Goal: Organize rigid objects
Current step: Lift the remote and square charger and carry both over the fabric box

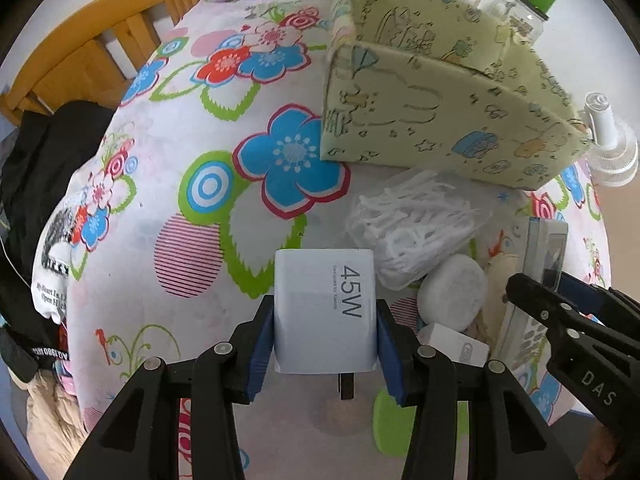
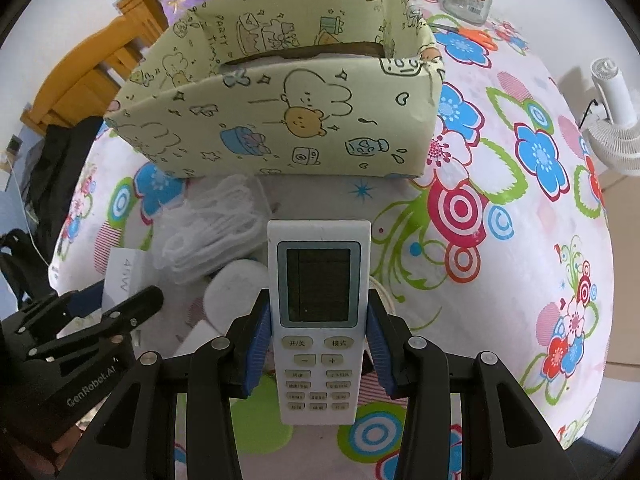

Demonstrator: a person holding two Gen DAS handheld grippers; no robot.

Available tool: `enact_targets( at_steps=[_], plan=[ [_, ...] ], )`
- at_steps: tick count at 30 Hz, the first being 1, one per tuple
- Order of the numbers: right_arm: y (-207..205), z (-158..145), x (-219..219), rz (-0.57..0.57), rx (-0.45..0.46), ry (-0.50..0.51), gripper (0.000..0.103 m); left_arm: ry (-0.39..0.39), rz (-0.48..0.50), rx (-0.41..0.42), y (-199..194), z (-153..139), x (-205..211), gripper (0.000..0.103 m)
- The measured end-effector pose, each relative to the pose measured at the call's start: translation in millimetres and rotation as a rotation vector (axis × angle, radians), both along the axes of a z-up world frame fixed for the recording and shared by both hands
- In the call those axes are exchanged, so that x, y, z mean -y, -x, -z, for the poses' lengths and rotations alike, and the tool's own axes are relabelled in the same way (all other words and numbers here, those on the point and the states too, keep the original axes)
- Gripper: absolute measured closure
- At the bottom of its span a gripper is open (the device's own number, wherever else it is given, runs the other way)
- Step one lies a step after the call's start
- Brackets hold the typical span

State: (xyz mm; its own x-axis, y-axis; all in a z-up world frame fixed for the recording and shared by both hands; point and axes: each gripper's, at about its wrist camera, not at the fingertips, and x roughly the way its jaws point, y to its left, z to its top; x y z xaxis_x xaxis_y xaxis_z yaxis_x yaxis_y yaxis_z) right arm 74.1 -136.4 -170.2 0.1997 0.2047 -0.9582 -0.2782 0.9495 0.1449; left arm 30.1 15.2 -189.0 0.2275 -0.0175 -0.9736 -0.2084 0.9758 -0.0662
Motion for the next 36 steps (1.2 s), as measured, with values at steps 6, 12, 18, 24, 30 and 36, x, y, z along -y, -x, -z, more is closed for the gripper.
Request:
enact_targets(
  at_steps=[6,12,18,24,30,36],
  plan=[
    [7.3,-10.4,6.8,0.017,0.014,-0.024,0.056,-0.010,0.040,0.032,6.1,-22.1,13.5,0.055],
    [14.2,-30.3,7.0,0.030,0.056,-0.031,0.056,-0.013,0.070,0.075,5.5,-38.1,19.0,0.055],
    [20.2,-47.9,6.9,0.044,0.091,-0.022,0.056,-0.016,0.096,0.120,-3.0,-52.7,15.2,0.055],
    [25.1,-68.8,7.1,0.051,0.128,-0.013,0.056,-0.018,0.121,0.170,-2.0,-72.5,19.1,0.055],
    [28.5,-90.8,7.7,0.074,0.171,-0.011,0.056,-0.010,0.131,0.221,-2.0,-94.0,18.0,0.055],
    [32.4,-111.2,8.9,0.104,0.211,-0.009,0.056,-0.015,0.152,0.266,-1.3,-111.8,17.6,0.055]
  ],
)
